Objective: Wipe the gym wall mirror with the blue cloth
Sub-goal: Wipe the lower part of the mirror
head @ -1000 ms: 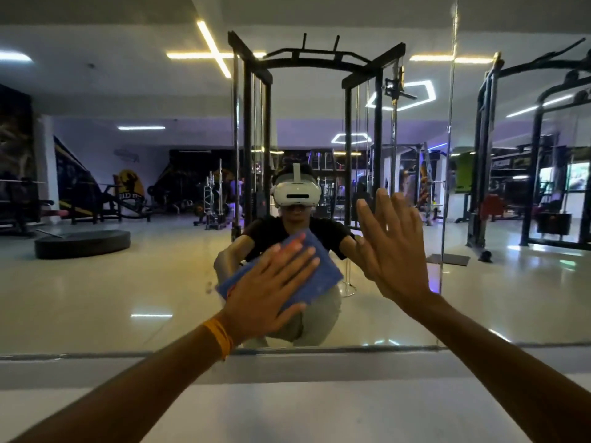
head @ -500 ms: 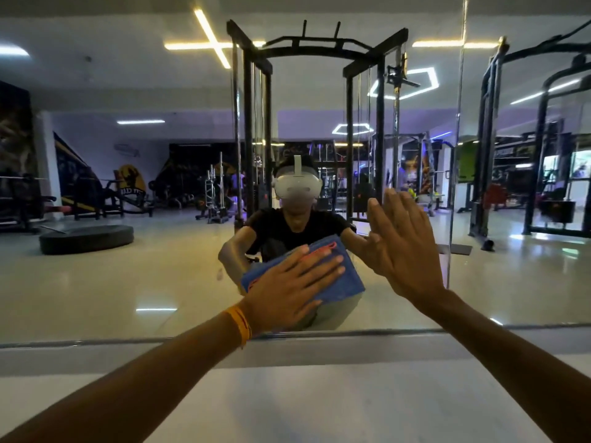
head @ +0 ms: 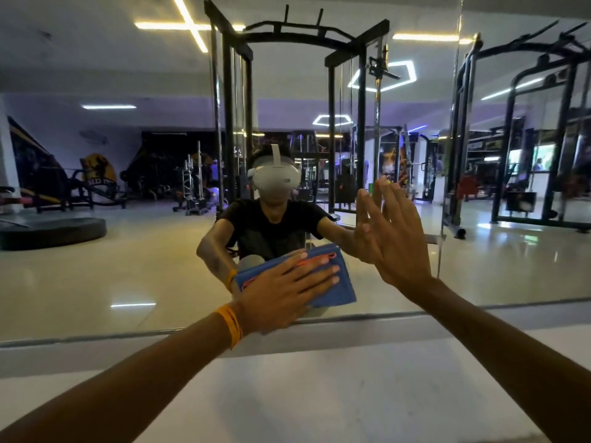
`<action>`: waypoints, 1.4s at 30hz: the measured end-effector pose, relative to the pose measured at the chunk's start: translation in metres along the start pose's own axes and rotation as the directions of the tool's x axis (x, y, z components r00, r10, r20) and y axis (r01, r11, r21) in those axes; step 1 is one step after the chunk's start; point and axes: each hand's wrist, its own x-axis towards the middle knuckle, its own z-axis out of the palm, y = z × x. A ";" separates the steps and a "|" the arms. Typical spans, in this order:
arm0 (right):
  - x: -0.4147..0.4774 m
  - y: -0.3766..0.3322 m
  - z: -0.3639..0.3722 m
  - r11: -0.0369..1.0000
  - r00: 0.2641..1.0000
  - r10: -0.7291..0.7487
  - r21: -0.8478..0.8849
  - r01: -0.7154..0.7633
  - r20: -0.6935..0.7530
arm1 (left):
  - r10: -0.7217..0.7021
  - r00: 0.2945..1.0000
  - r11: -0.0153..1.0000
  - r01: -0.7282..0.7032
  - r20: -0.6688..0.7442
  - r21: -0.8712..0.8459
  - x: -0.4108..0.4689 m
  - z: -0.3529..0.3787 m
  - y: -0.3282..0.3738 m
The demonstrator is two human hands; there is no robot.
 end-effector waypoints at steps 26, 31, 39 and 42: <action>0.048 -0.040 0.004 0.989 0.991 -0.133 -0.064 0.131 -0.017 | -0.365 0.924 0.931 0.359 -0.111 -0.068 -0.004 -0.031 -0.071; 0.086 -0.055 -0.004 0.989 0.984 -0.145 -0.053 0.140 -0.099 | -0.844 0.491 0.535 0.797 -0.215 -0.281 0.013 -0.084 -0.218; 0.135 -0.050 0.013 0.994 0.990 -0.074 -0.090 0.064 -0.117 | -0.384 0.910 0.922 0.387 -0.154 -0.014 0.001 -0.064 -0.191; 0.145 -0.052 0.018 0.996 0.991 -0.040 -0.087 0.029 -0.126 | -0.620 0.769 0.781 0.623 -0.158 -0.033 0.001 -0.072 -0.257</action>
